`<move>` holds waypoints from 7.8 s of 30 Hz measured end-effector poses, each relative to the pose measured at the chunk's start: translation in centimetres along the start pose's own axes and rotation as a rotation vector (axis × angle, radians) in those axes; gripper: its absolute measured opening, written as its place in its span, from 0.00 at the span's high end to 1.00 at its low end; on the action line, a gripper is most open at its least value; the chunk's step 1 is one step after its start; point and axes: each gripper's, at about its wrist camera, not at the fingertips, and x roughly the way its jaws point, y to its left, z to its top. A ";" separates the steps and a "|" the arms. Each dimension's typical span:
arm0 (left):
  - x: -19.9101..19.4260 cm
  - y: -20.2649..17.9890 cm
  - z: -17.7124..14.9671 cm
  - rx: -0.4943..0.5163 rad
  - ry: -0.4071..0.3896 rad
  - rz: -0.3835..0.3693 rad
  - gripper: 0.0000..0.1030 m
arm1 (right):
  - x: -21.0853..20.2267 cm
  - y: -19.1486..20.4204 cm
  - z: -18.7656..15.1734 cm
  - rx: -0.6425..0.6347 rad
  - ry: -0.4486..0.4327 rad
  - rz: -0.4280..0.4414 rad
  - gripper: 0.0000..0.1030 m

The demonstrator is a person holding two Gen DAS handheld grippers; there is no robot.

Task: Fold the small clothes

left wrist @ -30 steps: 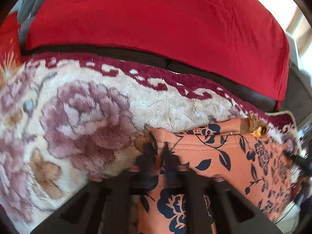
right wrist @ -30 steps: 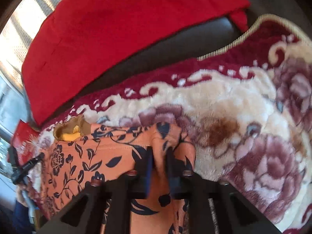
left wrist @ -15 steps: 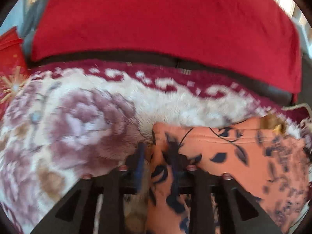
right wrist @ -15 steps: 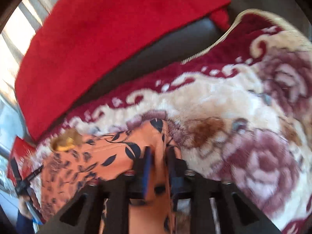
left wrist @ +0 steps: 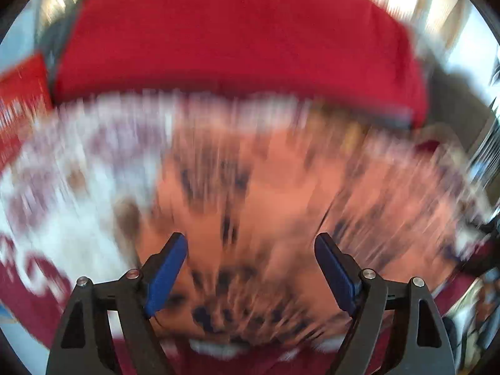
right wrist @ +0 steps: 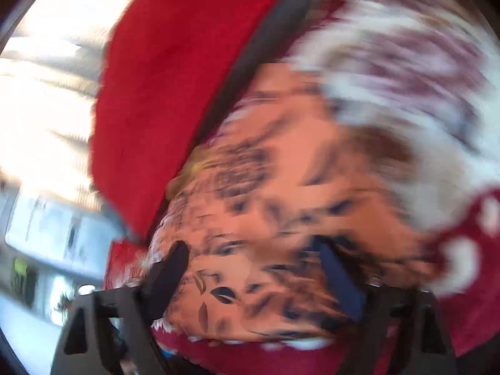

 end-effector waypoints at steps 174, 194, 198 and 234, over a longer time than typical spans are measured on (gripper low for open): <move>-1.4 -6.6 1.0 -0.025 -0.070 0.049 0.00 | -5.0 2.5 -4.4 -0.024 0.018 0.029 0.15; -0.3 -7.2 1.2 -0.001 -0.038 0.076 0.00 | -5.2 -0.4 -1.5 0.074 -0.109 0.030 0.14; -0.4 -7.4 1.7 -0.001 -0.050 0.077 0.00 | -5.4 -0.3 -1.5 0.066 -0.128 0.033 0.14; 0.3 -8.3 2.1 0.026 -0.031 0.089 0.00 | -2.2 1.9 0.4 -0.088 -0.089 -0.065 0.36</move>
